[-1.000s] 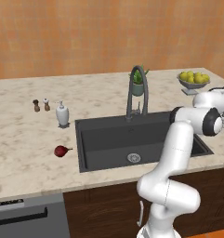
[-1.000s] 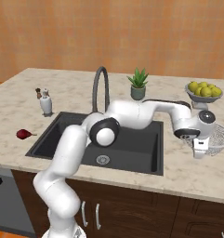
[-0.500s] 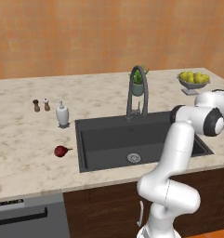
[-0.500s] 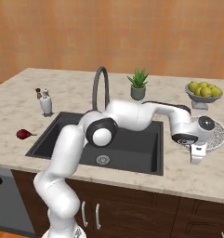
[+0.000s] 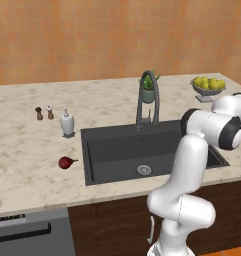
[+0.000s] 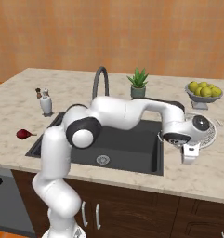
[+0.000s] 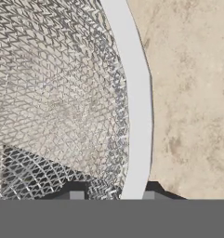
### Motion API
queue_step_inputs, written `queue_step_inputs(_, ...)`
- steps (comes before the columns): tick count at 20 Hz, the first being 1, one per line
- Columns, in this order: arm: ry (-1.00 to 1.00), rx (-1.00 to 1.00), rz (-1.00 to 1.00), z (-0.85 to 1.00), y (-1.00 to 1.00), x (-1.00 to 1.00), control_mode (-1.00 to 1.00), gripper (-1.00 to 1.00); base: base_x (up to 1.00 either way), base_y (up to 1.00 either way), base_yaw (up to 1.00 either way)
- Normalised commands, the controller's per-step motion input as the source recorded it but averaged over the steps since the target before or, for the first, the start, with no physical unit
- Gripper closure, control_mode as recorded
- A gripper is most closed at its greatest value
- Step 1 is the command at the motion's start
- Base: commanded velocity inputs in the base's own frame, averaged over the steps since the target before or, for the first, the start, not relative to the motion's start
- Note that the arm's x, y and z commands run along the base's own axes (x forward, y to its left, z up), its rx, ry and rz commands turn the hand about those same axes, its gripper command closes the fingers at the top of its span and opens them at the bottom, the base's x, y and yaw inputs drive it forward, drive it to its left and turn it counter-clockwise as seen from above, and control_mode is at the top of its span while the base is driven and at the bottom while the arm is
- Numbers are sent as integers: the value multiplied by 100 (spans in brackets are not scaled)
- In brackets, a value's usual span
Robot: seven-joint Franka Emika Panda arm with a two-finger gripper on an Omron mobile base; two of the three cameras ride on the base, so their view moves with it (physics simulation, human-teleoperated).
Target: Put the colander in the sink, put the pear in the colander, and turn on the sink faucet and pour water over the colander.
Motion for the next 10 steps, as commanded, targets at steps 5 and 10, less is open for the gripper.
queue_step_inputs(5, 1, 1, 7, 17, 91, -16, -100, 100, 0, 0, 0)
queue_step_inputs(10, 5, 0, 2, 20, 95, -5, -100, 100, 0, 0, 0)
